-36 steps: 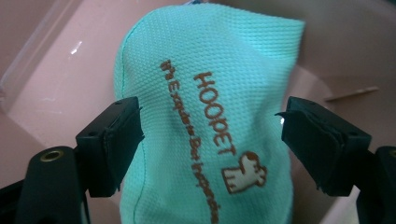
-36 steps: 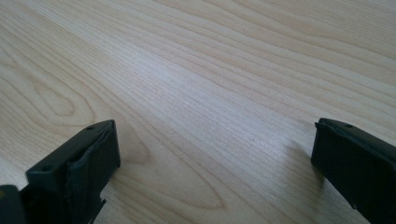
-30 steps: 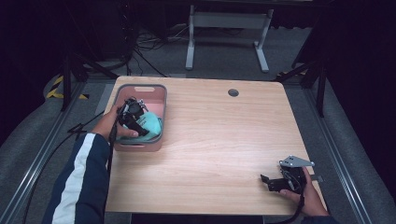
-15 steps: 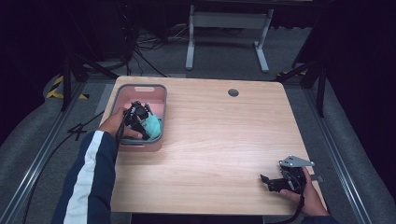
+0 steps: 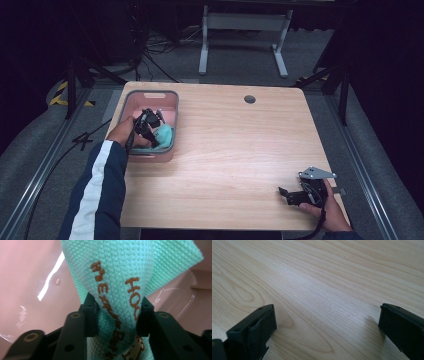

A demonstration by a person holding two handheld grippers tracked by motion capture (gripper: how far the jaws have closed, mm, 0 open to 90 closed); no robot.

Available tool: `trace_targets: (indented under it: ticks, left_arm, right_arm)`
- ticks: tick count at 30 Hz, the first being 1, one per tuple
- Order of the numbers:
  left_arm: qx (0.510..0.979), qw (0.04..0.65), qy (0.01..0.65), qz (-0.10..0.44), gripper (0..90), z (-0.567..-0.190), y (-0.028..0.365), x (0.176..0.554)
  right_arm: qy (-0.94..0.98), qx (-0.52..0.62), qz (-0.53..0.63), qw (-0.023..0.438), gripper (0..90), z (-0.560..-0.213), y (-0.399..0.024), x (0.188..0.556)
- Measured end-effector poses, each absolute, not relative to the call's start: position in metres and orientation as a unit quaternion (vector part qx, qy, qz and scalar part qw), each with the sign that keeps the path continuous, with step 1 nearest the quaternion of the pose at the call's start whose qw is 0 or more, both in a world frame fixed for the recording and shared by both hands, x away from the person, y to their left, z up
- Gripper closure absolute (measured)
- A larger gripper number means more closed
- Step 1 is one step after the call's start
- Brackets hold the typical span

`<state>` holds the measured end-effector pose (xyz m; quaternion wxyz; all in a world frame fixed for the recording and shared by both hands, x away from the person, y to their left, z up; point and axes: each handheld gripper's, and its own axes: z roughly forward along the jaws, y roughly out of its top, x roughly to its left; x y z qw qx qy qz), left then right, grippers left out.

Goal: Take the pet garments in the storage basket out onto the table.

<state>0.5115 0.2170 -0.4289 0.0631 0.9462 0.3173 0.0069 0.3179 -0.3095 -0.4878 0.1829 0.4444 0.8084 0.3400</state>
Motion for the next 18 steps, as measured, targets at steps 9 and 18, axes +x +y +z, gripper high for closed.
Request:
trace_targets:
  ticks: [9,18]
  left_arm:
    - [0.936,0.097,0.336,0.035,73.1,-0.422,0.224,0.508]
    - [0.92,0.16,0.349,0.079,74.5,-0.398,0.235,0.495]
  right_arm:
    - [0.809,0.444,0.34,0.183,1.7,-0.488,-0.31,0.318]
    - [0.808,0.444,0.34,0.183,1.8,-0.488,-0.31,0.318]
